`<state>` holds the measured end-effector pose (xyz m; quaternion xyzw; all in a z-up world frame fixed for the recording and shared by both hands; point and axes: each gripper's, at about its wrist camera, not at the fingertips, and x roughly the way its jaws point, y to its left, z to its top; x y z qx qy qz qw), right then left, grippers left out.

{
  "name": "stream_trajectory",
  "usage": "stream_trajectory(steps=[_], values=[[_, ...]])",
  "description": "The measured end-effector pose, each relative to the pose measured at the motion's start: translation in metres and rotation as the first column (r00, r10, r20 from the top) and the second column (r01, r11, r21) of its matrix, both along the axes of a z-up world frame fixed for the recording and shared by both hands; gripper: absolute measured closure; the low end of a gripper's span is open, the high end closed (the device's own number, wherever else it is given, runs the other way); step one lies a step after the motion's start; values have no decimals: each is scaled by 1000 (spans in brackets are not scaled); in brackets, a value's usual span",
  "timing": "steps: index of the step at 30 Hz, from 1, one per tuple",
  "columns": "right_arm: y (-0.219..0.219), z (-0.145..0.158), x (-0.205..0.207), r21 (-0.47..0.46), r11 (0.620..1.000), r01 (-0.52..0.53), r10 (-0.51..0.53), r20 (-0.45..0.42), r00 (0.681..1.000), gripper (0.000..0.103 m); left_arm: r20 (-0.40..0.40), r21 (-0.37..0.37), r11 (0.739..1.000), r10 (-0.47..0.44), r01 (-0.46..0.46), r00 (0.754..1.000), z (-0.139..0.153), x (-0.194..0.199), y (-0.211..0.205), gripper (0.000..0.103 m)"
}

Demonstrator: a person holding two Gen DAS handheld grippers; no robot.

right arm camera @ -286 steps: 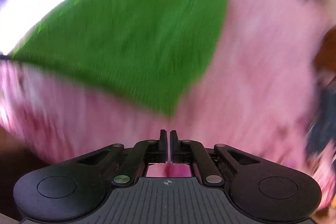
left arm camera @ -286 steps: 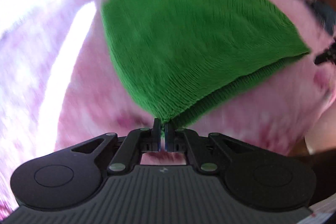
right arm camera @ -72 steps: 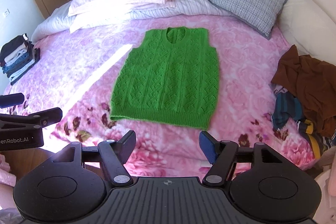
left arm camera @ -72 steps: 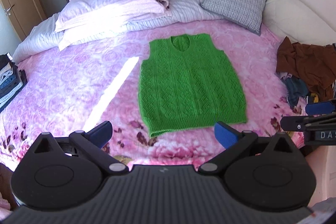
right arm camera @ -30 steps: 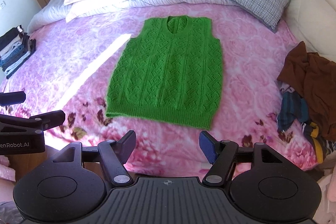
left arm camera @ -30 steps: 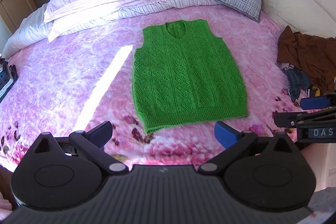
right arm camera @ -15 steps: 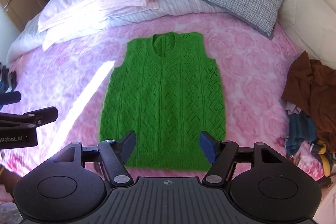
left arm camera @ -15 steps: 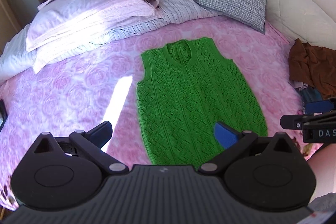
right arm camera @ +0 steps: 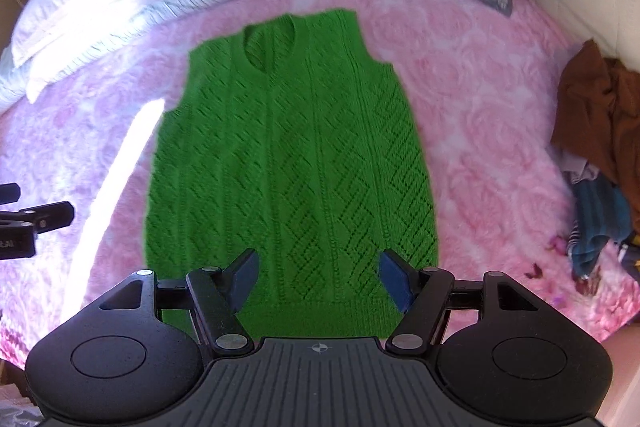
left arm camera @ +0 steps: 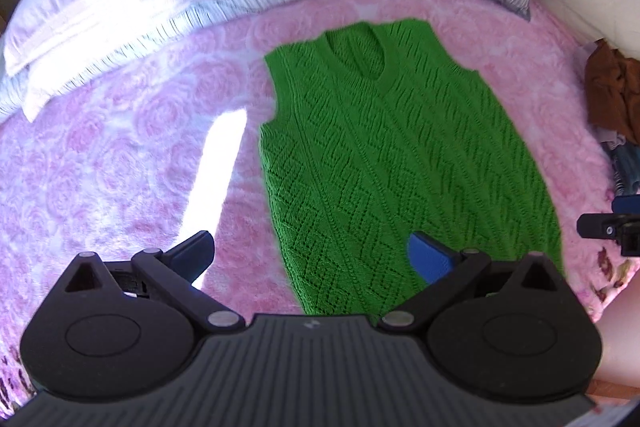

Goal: Fold clothes
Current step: 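Reach both grippers to the vest shoulder edge and close on it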

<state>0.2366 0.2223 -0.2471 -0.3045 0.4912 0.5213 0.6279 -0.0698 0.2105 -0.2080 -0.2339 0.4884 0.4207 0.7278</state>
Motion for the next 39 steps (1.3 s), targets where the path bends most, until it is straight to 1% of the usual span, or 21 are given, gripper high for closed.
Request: stream_trajectory(steps=[5, 7, 8, 11, 12, 15, 17, 19, 21, 23, 25, 26, 27, 29, 33, 34, 35, 36, 37, 38, 39], values=[[30, -61, 23, -50, 996, -77, 79, 33, 996, 39, -4, -30, 999, 23, -23, 1000, -58, 0, 41, 3], [44, -86, 35, -58, 992, -116, 118, 37, 992, 39, 31, -43, 999, 25, -24, 999, -82, 0, 60, 7], [53, -98, 42, -60, 989, -135, 137, 38, 990, 39, 46, -42, 999, 27, -26, 999, -93, 1, 70, 7], [85, -128, 64, -32, 979, -201, 203, 41, 978, 39, 83, -6, 1000, 1, 0, 997, -120, 9, 103, 8], [98, -135, 72, -20, 975, -222, 223, 46, 974, 39, 81, 11, 1000, -11, 11, 997, -128, 14, 114, 9], [143, -151, 96, 46, 949, -312, 308, 72, 948, 40, 94, 56, 996, -70, 65, 993, -148, 34, 152, 12], [176, -157, 111, 90, 927, -364, 354, 109, 929, 40, 93, 105, 987, -135, 125, 987, -155, 50, 180, 15], [211, -156, 123, 149, 896, -419, 398, 149, 905, 40, 77, 168, 965, -215, 200, 974, -161, 66, 206, 22], [242, -151, 134, 222, 855, -468, 430, 201, 880, 40, 72, 208, 947, -263, 243, 962, -164, 79, 234, 23], [272, -148, 143, 263, 820, -508, 456, 236, 858, 40, 91, 228, 939, -283, 257, 955, -164, 89, 262, 23], [301, -149, 148, 277, 796, -538, 482, 246, 841, 40, 109, 221, 938, -295, 267, 949, -167, 96, 289, 26], [314, -150, 150, 279, 791, -545, 492, 240, 837, 40, 114, 210, 939, -300, 272, 947, -168, 100, 301, 28], [326, -153, 153, 277, 790, -547, 500, 226, 836, 40, 115, 196, 941, -303, 277, 946, -172, 103, 312, 34], [343, -160, 157, 271, 789, -551, 515, 197, 834, 40, 103, 164, 944, -305, 287, 947, -182, 109, 331, 36], [365, -173, 156, 239, 792, -562, 534, 174, 827, 40, 68, 76, 954, -295, 290, 953, -208, 113, 354, 56], [368, -177, 157, 232, 799, -555, 530, 164, 832, 41, 72, 50, 957, -290, 287, 954, -214, 112, 357, 56], [374, -181, 159, 221, 810, -543, 521, 153, 840, 44, 80, 33, 959, -284, 282, 956, -219, 111, 358, 56], [378, -186, 161, 210, 820, -532, 514, 136, 847, 56, 98, 31, 961, -277, 276, 956, -222, 110, 358, 60], [381, -189, 162, 203, 827, -525, 513, 113, 851, 66, 112, 33, 961, -276, 275, 955, -223, 109, 357, 68], [381, -192, 162, 195, 831, -521, 513, 91, 853, 85, 121, 38, 958, -287, 285, 950, -222, 109, 353, 73], [380, -192, 161, 197, 834, -516, 504, 110, 857, 91, 131, 45, 951, -309, 305, 942, -221, 110, 350, 86]])
